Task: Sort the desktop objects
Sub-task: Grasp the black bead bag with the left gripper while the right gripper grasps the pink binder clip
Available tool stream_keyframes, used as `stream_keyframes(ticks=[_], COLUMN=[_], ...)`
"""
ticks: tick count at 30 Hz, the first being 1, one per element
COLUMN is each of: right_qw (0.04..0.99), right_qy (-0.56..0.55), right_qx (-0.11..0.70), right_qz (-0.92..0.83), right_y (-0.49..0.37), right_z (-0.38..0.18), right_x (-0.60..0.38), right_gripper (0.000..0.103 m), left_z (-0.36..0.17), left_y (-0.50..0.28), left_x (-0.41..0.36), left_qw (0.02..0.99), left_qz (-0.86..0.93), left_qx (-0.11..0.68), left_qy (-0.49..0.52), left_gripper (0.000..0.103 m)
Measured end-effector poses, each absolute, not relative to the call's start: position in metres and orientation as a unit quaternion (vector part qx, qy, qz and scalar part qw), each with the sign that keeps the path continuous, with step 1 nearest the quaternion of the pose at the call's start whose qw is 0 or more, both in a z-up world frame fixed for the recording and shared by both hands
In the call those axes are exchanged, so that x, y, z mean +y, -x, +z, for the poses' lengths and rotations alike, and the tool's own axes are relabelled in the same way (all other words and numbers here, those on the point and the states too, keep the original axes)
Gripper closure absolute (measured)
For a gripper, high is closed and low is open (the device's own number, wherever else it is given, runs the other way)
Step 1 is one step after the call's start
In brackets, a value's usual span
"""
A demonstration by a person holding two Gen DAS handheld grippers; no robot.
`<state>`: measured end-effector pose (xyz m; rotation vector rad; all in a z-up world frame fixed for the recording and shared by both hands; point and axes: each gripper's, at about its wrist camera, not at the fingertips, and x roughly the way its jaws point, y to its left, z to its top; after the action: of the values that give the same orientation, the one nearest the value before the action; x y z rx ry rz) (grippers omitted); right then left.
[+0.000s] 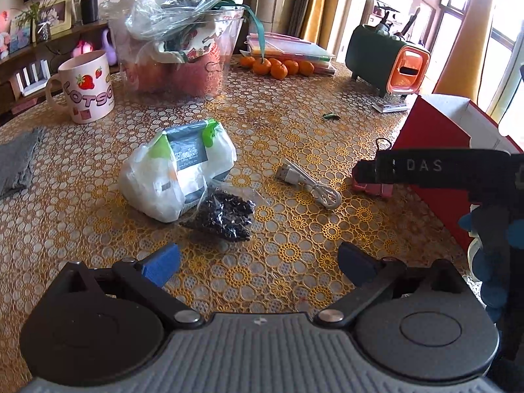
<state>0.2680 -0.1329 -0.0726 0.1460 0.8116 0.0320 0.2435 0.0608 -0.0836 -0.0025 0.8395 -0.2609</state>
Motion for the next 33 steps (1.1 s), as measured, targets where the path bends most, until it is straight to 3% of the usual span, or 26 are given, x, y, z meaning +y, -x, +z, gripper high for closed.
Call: stream_keyframes(ticks=[12, 16, 26, 29, 33], right_qw=[0.902, 0.898, 0.896, 0.898, 0.897], right_qy=[-0.109, -0.109, -0.111, -0.113, -0.117], right_qx=[0.415, 0.423, 0.426, 0.423, 0.422], right_qz=[-0.048, -0.054, -0.052, -0.05, -0.052], right_y=[-0.292, -0.297, -0.301, -0.3, -0.301], right_z=[-0.092, -0.098, -0.103, -0.103, -0.102], right_x=[-0.137, -0.138, -0.14, -0.14, -0.144], right_gripper=[0.023, 0.024, 0.028, 0.038, 0.048], left_z=[-0.085, -0.089, -0.105, -0.108, -0.108], left_y=[-0.266, -0.276, -0.295, -0.296, -0.295], left_x=[0.055, 0.055, 0.059, 0.061, 0.059], left_qw=[0.911, 0.91, 0.903, 0.9, 0.901], left_qz=[-0.146, -0.145, -0.129, -0.128, -0.124], left_qx=[0.386, 0.388, 0.411, 0.416, 0.416], left_qy=[-0.024, -0.027, -0.009, 0.001, -0.001], left_gripper=[0.002, 0.006, 0.032, 0.047, 0.055])
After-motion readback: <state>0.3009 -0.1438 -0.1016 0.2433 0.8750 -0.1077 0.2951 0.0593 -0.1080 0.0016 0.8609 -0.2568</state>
